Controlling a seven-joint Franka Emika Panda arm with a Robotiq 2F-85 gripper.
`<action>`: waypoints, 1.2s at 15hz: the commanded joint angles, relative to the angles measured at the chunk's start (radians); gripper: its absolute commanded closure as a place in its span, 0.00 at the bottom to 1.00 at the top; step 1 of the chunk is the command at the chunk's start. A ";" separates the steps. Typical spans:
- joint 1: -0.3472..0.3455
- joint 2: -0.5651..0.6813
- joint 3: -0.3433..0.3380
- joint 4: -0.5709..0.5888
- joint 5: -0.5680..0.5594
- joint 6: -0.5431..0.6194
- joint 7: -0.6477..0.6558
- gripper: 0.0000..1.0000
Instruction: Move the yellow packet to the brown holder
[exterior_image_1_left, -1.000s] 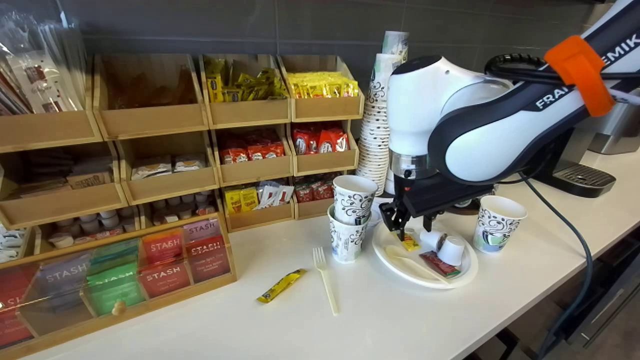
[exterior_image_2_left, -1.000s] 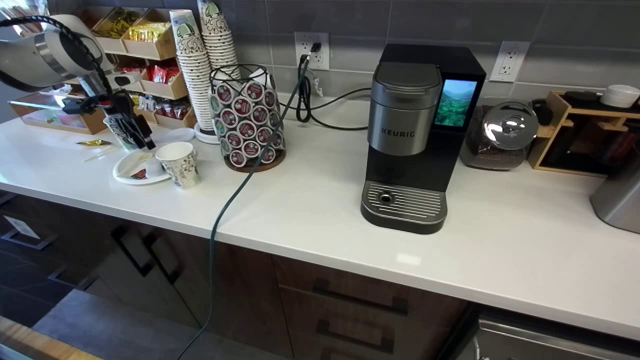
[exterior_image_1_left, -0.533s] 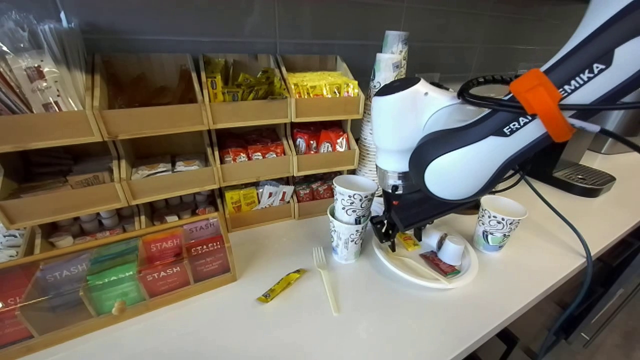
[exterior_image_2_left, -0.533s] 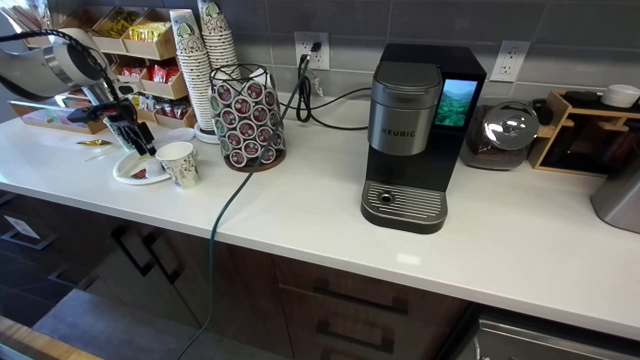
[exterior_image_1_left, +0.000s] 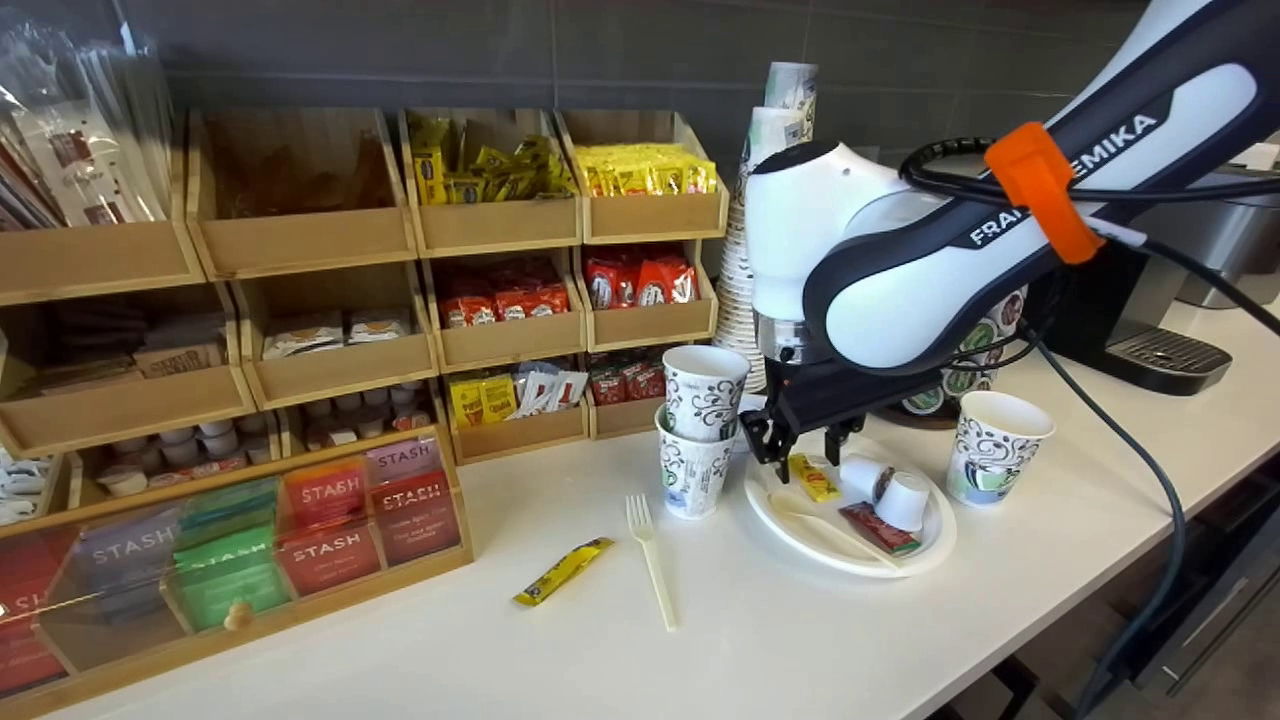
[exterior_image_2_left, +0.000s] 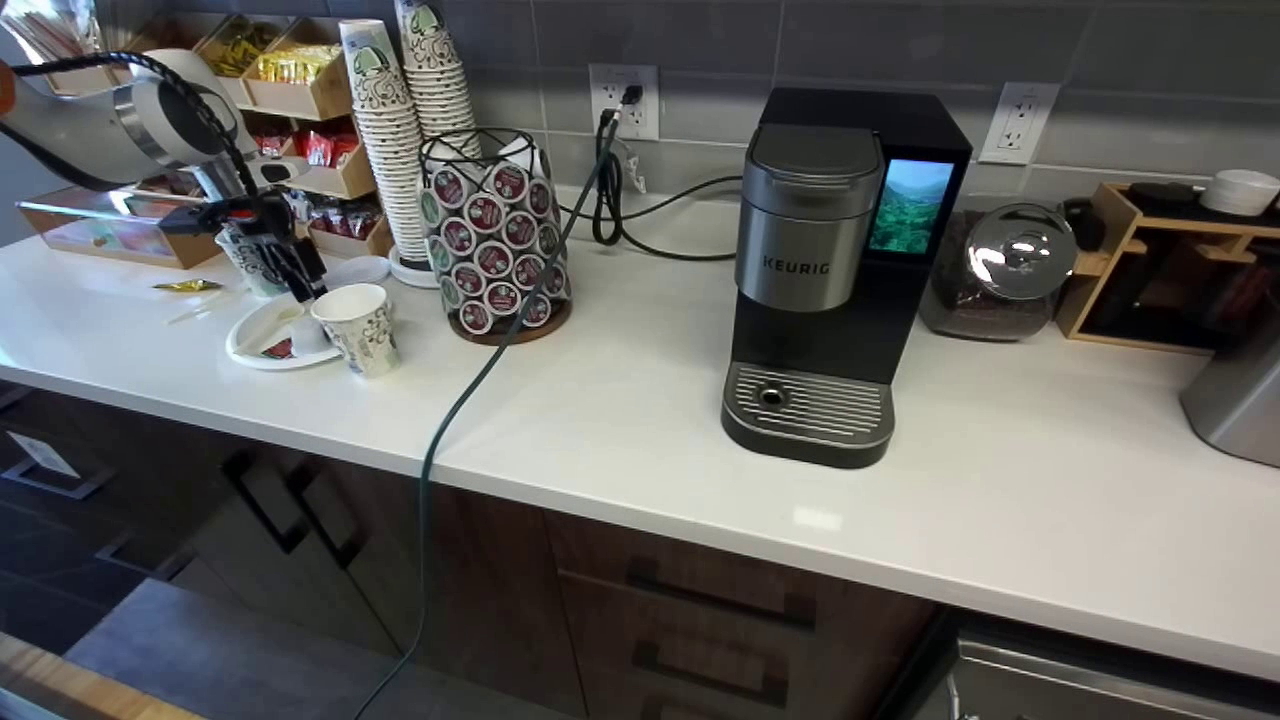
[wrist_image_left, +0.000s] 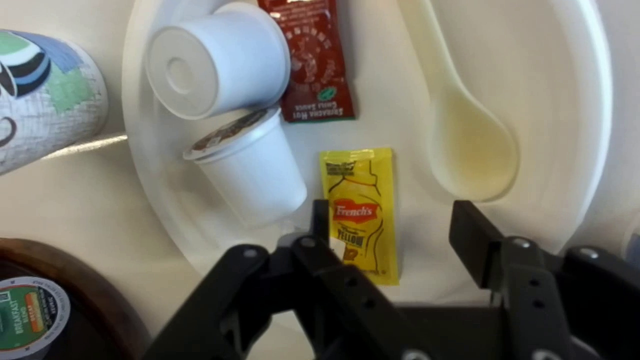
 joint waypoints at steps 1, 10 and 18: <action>0.011 0.059 -0.014 0.058 0.023 -0.061 -0.054 0.33; 0.000 0.055 -0.012 0.072 0.060 -0.047 -0.120 0.44; -0.005 0.062 -0.031 0.080 0.087 -0.054 -0.150 0.49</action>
